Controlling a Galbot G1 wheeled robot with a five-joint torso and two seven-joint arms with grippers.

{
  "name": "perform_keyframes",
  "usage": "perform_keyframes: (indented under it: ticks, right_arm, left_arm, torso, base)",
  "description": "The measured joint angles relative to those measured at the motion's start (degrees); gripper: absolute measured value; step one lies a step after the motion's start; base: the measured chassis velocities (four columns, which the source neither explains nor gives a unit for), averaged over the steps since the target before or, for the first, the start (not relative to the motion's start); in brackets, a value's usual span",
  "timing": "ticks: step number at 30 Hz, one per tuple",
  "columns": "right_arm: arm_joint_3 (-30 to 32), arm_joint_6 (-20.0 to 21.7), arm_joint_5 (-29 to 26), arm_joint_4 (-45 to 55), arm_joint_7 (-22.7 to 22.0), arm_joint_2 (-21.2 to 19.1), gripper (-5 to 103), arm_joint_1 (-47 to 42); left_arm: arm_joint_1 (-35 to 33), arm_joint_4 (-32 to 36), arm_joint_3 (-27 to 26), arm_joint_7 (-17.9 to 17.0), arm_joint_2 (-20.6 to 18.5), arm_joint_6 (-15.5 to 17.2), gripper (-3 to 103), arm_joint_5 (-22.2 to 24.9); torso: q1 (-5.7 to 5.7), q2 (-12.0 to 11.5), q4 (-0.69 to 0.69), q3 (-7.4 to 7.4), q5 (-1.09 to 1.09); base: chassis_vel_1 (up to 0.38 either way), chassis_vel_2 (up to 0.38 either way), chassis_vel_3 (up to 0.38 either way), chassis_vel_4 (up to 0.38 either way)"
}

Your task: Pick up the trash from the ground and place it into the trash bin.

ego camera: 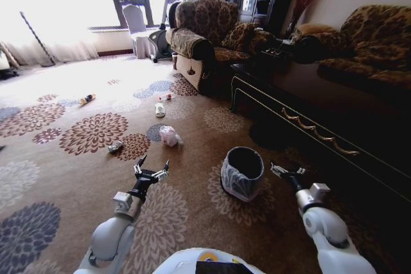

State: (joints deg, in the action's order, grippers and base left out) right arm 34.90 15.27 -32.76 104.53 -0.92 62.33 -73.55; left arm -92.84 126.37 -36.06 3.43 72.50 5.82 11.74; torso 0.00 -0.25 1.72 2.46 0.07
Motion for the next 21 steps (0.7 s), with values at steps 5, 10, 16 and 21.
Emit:
perform_keyframes:
  ticks: [5,10,16,21]
  right_arm:
    - [-0.73,2.20,-1.53,-3.67,-1.72,-1.91,100,2.50]
    - [-2.49,9.02,-7.98,-5.63,-5.19,-4.67,100,5.65]
    - [-4.03,8.91,-12.36,-3.86,-3.61,-7.32,100,5.75]
    - [-5.60,3.74,-6.78,-4.53,2.52,-6.99,100,5.63]
  left_arm:
    - [4.11,-2.37,2.72,0.09,-2.59,1.12,100,1.30]
    - [3.61,-3.84,2.74,0.21,-3.51,1.05,100,1.95]
    - [3.53,-4.53,2.43,0.22,-2.55,0.06,100,2.03]
    - [3.55,-5.03,2.42,0.20,-1.82,-0.33,100,2.05]
  torso:
    - [0.00,0.00,-0.14,0.00,-0.05]
    - [0.00,0.00,-0.08,0.00,-0.03]
    - [0.00,0.00,-0.09,-0.01,-0.05]
    - [0.00,0.01,-0.10,-0.01,-0.03]
  base:
    - [0.000,0.000,0.000,0.000]
    - [0.000,0.000,0.000,0.000]
    - [0.000,0.000,0.000,0.000]
    - [0.000,0.000,0.000,0.000]
